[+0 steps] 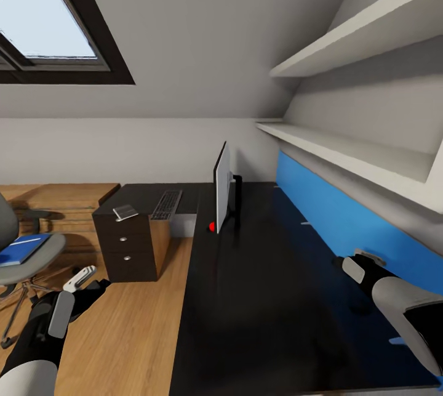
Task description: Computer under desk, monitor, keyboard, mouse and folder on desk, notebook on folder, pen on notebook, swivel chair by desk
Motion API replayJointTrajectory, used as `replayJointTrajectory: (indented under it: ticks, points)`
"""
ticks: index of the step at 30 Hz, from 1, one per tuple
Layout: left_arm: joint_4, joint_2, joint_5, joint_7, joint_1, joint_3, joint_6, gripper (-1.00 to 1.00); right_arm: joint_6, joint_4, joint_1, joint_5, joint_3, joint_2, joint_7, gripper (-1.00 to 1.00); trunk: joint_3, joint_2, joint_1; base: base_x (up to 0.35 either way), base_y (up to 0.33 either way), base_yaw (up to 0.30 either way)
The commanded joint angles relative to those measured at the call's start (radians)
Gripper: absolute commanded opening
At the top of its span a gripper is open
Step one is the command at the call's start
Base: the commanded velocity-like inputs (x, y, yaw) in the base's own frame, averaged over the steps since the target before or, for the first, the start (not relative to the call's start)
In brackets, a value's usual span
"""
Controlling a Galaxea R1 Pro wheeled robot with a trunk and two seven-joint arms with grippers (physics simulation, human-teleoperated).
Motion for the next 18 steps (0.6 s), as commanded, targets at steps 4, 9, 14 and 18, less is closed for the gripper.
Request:
replayJointTrajectory:
  ticks: [4,9,14,18]
  points:
    - [-0.002,0.000,0.010,0.008,-0.001,0.002,0.003,1.00,0.004,-0.003,0.000,-0.011,0.009,-0.001,-0.005,1.00,-0.014,-0.029,0.016,0.000,0.000,0.000]
    - [-0.003,0.000,0.009,0.008,-0.001,0.002,0.003,1.00,0.004,-0.003,0.000,-0.011,0.008,-0.002,-0.005,1.00,-0.030,-0.064,0.035,0.000,0.000,0.000]
    - [-0.002,0.000,0.009,0.008,-0.001,0.002,0.003,1.00,0.006,-0.003,0.000,-0.012,0.009,-0.002,-0.006,1.00,-0.045,-0.099,0.054,0.000,0.000,0.000]
    - [-0.003,0.000,0.008,0.008,-0.001,0.002,0.003,1.00,0.008,-0.003,0.000,-0.012,0.009,-0.002,-0.006,1.00,-0.058,-0.127,0.069,0.000,0.000,0.000]
